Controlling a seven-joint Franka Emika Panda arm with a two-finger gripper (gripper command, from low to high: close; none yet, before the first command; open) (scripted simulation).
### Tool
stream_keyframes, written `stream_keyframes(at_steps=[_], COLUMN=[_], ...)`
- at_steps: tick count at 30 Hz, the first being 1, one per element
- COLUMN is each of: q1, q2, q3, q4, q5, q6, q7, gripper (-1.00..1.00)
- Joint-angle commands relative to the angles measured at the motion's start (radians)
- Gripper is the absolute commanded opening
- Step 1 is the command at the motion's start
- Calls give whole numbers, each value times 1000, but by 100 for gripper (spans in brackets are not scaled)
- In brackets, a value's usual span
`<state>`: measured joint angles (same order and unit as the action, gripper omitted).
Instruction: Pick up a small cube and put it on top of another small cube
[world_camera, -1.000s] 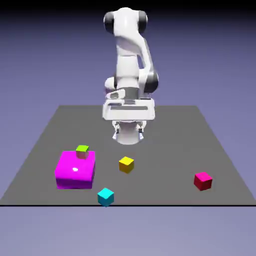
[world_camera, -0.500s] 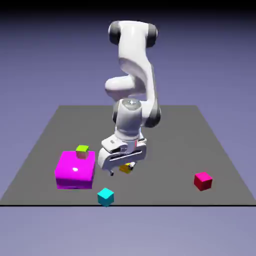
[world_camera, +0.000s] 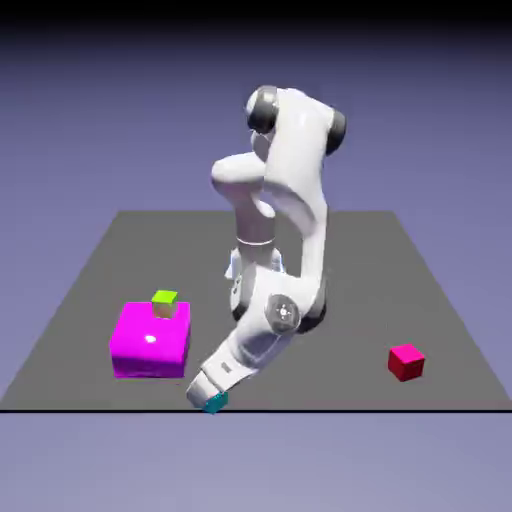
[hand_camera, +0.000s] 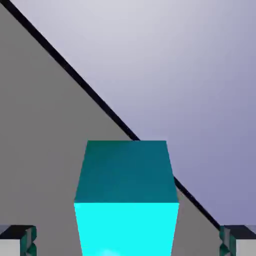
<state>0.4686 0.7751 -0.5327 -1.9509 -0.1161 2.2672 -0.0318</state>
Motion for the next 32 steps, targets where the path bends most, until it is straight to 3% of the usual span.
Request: stream_keyframes(at_steps=[1,6,23,29,30,32], q1=[0,31,-382,-390,-390,-388], q2=[0,-128,-729,-613,-613,-638], q3=[0,-5,505,494,494,496], q4=[0,10,-597,-682,-682,-664], q5=[0,-19,-2,-25,-25,-20], q6=[0,-146,-254,-53,-53,-97], q7=[0,30,704,719,719,716], gripper=[-100,-100,-100,-100,100,100])
